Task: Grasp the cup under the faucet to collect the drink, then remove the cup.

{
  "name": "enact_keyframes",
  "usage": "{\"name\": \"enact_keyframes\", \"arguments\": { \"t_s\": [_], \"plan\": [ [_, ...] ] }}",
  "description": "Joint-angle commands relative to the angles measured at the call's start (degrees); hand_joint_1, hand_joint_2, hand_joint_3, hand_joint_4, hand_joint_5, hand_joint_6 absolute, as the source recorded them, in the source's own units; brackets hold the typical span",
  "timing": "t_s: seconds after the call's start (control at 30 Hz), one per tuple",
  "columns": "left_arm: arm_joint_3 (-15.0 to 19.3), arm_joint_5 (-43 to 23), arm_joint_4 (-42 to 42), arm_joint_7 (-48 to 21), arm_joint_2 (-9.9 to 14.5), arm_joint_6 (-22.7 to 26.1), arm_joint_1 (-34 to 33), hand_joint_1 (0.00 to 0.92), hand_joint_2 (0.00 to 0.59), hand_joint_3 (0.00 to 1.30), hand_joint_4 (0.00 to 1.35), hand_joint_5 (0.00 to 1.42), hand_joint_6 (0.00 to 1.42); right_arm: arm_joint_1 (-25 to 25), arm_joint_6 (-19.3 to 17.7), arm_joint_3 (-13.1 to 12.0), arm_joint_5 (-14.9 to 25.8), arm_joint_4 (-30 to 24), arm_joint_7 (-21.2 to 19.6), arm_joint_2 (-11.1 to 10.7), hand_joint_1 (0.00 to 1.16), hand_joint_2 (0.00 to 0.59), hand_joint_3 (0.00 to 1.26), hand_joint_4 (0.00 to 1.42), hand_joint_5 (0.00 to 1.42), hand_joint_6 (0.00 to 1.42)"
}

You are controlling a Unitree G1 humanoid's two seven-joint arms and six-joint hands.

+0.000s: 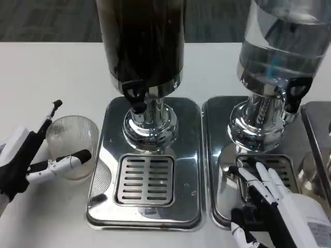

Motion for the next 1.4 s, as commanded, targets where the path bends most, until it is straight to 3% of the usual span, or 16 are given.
{"name": "enact_keyframes", "arguments": {
  "t_s": [0.03, 0.3, 0.73, 1.0, 1.2, 1.4],
  "plan": [
    [-1.1, 1.2, 0.4, -1.4, -0.8, 0.3, 0.6, 0.290, 0.089, 0.00, 0.00, 0.24, 0.25, 0.7, -0.4, -0.6, 1.1, -1.1, 0.8, -0.8, 0.53, 0.555, 0.15, 0.00, 0.00, 0.11],
    [-1.8, 1.8, 0.4, -1.8, -0.4, 0.6, 0.6, 0.310, 0.087, 0.00, 0.00, 0.24, 0.26, 0.9, -0.4, -0.9, 1.5, -1.4, 0.3, -0.9, 0.53, 0.552, 0.15, 0.00, 0.00, 0.11],
    [-3.4, 2.0, 0.6, -3.2, -0.3, 1.2, -0.2, 0.435, 0.113, 0.00, 0.00, 0.24, 0.25, 1.0, -0.1, -0.9, 1.5, -1.4, 0.2, -0.6, 0.53, 0.561, 0.15, 0.00, 0.00, 0.11],
    [-3.2, 1.8, 0.4, -1.8, -0.6, 0.9, 0.1, 0.418, 0.120, 0.03, 0.02, 0.31, 0.30, 0.9, 0.0, -1.1, 1.6, -1.5, 0.3, -0.7, 0.53, 0.563, 0.15, 0.00, 0.00, 0.11],
    [-3.0, 1.5, 0.3, -0.1, -0.9, 0.4, 0.3, 0.390, 0.139, 0.16, 0.14, 0.43, 0.43, 0.8, 0.0, -1.5, 2.0, -1.7, 0.6, -0.6, 0.53, 0.561, 0.15, 0.00, 0.00, 0.11],
    [-2.9, 1.2, 0.4, -0.1, -1.5, 0.6, 0.4, 0.406, 0.173, 0.39, 0.38, 0.71, 0.80, 0.5, 0.2, -2.3, 2.3, -2.1, 1.0, -0.7, 0.53, 0.560, 0.15, 0.00, 0.00, 0.11]
  ]
}}
